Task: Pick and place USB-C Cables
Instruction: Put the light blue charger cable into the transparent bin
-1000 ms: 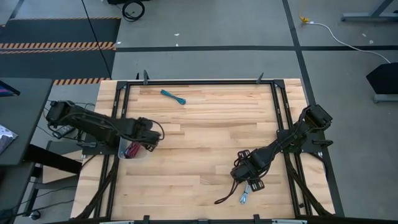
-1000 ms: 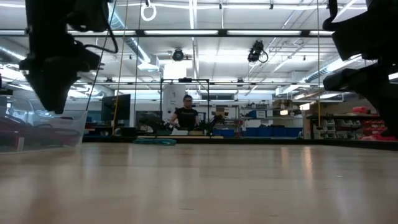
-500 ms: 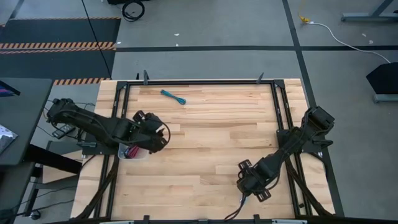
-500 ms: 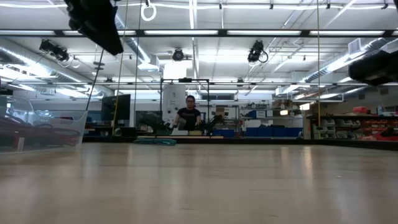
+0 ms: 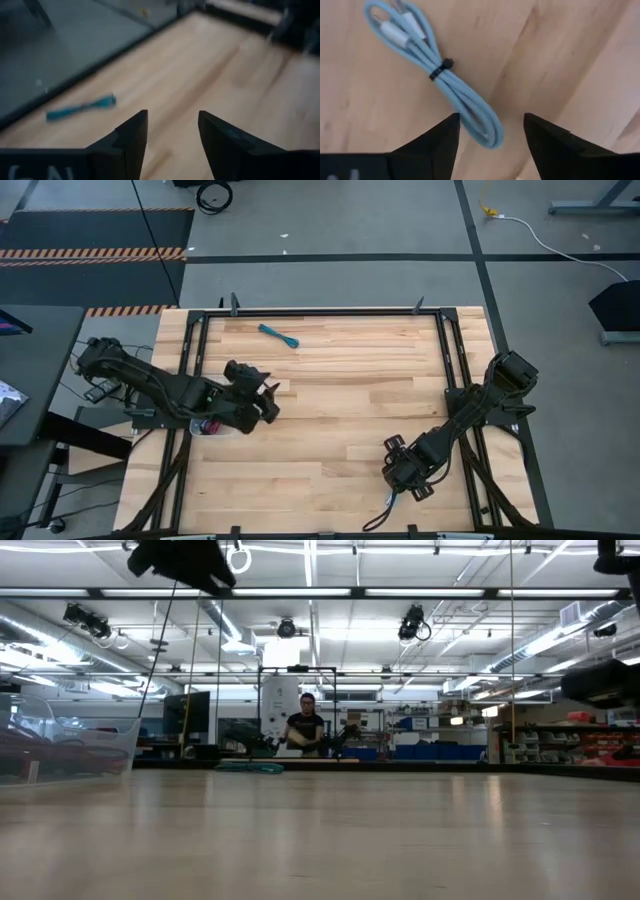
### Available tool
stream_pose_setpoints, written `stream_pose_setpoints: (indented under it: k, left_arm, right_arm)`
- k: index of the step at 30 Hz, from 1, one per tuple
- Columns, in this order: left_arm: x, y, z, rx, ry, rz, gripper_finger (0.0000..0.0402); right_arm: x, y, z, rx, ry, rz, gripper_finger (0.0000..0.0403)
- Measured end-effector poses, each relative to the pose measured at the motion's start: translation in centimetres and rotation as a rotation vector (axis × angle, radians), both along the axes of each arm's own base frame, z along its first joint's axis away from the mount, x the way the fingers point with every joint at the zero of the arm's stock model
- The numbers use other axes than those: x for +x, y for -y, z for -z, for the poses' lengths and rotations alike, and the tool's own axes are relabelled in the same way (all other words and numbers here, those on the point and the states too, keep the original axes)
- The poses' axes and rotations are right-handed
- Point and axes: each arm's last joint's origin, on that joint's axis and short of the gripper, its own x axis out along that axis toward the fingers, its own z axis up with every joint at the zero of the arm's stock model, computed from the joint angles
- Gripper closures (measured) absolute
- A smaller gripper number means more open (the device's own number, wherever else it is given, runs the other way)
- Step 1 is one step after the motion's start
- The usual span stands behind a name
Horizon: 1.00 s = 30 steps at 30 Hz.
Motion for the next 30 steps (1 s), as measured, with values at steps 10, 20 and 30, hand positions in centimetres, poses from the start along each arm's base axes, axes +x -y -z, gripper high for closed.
stream_pose_setpoints:
  k: [10,20,30]
  left_arm:
    - [0.2,2.9,0.4,0.135,0.065,0.016,0.0225]
    - [-1.0,4.8,-0.2,0.186,0.066,0.111,0.0225]
    - [-2.8,7.3,-0.4,0.215,0.057,0.253,0.0225]
  right_arm:
    - [0.6,-0.4,-0.7,-0.044,0.083,-0.155,0.0381]
    - [6.6,1.7,-5.6,-0.281,0.409,-0.227,0.0382]
    - [13.3,9.8,-9.1,-0.231,0.65,-0.111,0.0382]
